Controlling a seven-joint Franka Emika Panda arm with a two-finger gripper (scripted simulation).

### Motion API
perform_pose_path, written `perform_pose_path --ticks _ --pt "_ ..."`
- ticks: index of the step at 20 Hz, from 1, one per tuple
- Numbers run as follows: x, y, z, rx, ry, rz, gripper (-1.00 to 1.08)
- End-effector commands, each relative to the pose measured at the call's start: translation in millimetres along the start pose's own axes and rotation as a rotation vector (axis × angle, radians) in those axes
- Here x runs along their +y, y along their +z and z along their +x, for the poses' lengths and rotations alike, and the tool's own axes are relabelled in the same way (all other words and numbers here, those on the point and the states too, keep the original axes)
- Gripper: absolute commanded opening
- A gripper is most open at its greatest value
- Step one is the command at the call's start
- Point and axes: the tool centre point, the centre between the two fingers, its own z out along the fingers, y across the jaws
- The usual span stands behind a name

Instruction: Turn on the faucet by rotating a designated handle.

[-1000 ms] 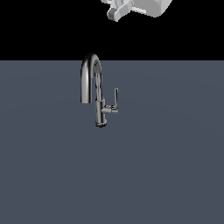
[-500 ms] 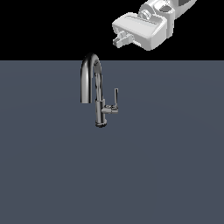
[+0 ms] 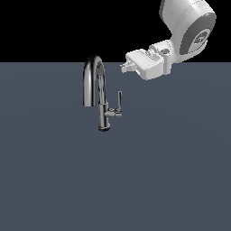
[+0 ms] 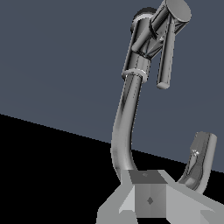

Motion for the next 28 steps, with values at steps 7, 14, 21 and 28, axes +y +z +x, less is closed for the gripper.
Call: perform_pose_path --ticks 7,14,21,28 --pt "-6.0 14.1 64.8 -0.156 0.171 0.179 -1.00" --pt "-6.0 25.7 95.4 -0.231 0.254 0.266 -1.00" --pt "-5.8 30.8 104.7 -0.255 0.279 0.294 -1.00" --pt "1.4 32.6 101.4 -0.254 0.279 0.293 -1.00"
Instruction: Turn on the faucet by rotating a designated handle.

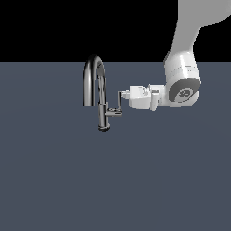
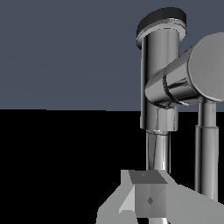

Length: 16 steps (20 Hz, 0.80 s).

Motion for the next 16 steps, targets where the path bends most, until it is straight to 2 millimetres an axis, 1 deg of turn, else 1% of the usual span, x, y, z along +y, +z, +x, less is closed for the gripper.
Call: perform_pose_path --ticks 1,16 --pt "5.9 0.0 -0.9 0.000 0.000 0.000 -1.00" --pt "48.6 0.3 -6.5 0.000 0.000 0.000 -1.00"
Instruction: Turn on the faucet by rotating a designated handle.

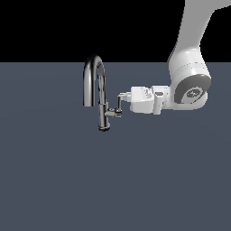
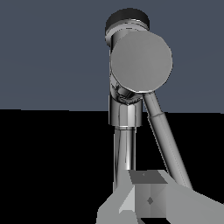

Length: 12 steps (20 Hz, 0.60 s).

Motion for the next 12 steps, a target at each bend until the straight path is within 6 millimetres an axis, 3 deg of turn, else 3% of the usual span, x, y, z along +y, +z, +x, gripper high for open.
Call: perform_pose_path --ticks 1,4,12 --pt "10.9 5.0 -2.4 -0.007 0.003 -0.013 -1.00" --pt "7.9 -1.8 -1.6 0.001 -0.001 0.002 -1.00" --pt "39.6 1.6 18.4 -0.004 0.001 -0.006 -1.00"
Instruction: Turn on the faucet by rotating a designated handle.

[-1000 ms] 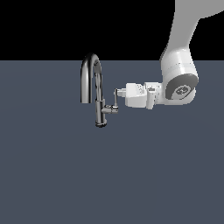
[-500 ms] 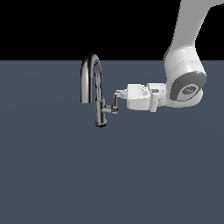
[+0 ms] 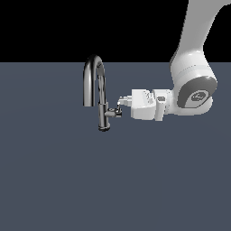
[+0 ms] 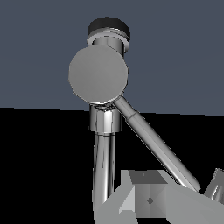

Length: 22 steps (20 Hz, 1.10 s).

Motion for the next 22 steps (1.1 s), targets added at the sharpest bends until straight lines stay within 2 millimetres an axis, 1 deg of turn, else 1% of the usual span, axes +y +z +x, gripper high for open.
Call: perform_pose_path --ticks 1,6,7,8,20,21,22 --pt "17.7 4.3 13.5 -0.006 0.020 -0.012 -1.00" --pt "39.1 6.4 26.5 -0.009 0.022 -0.017 -1.00" --pt "39.1 6.4 26.5 -0.009 0.022 -0.017 -1.00" --pt "25.6 -1.4 15.6 0.000 -0.003 0.000 -1.00" --pt "47.5 6.5 85.8 -0.009 0.020 -0.016 -1.00" --pt "49.2 7.0 90.9 -0.009 0.022 -0.018 -1.00" --pt "49.2 7.0 90.9 -0.009 0.022 -0.018 -1.00"
